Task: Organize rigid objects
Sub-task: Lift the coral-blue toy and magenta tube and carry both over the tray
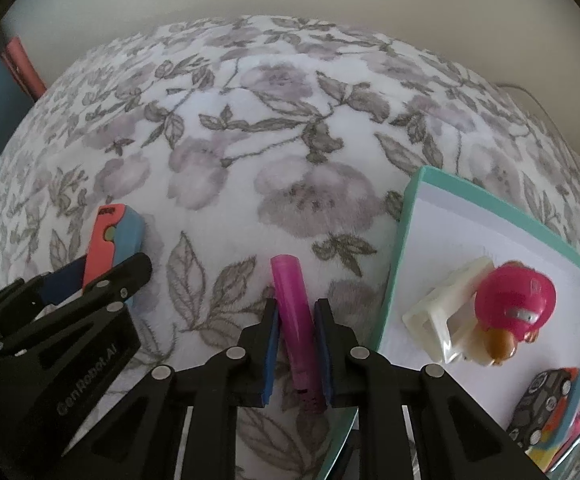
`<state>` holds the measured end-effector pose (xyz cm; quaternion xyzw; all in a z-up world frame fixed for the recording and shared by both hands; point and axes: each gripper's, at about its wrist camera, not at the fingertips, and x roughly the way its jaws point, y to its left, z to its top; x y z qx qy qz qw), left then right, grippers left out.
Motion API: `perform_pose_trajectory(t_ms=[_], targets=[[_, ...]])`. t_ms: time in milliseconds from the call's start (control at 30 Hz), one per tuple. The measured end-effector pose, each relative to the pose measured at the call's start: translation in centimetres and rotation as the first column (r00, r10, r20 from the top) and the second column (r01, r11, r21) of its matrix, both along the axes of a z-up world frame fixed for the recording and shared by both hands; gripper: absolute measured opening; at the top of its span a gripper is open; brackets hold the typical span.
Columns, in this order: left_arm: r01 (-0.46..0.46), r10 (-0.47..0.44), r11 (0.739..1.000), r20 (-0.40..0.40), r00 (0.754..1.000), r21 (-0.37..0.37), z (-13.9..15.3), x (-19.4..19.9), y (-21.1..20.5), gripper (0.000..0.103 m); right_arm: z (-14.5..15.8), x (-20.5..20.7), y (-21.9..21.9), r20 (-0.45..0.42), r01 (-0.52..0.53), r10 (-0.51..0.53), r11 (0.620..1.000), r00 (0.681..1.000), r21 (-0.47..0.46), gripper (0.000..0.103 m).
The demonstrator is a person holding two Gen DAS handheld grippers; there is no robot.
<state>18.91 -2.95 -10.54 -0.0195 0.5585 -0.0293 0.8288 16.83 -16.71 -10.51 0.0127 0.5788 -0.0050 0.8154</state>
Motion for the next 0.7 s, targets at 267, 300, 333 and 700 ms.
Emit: perform_pose_trajectory(t_ms=[267, 300, 333, 700], targets=[[-0.052, 0.052, 0.997, -0.002, 0.999, -0.062, 0.2, 0.0, 1.8, 0.044, 0.2, -0.8, -1.4, 0.009, 0.071, -0.072, 0.994, 0.997, 0.088, 0.014], [-0.056, 0.056, 0.996, -0.002, 0.998, -0.067, 0.2, 0.0, 2.0, 0.044, 0.2, -0.8, -1.7, 0.009, 0.081, -0.082, 0.992, 0.997, 0.102, 0.015], [-0.060, 0.060, 0.996, -0.002, 0.998, -0.069, 0.2, 0.0, 2.1, 0.044, 0.3, -0.8, -1.9, 0.010, 0.091, -0.092, 0.989, 0.996, 0.116, 0.014], [-0.109, 0.112, 0.990, 0.029, 0.993, -0.095, 1.8, -0.7, 3.9, 0.044, 3.4, -3.5, -2.5, 0.069, 0.154, -0.171, 0.968, 0.983, 0.200, 0.014]])
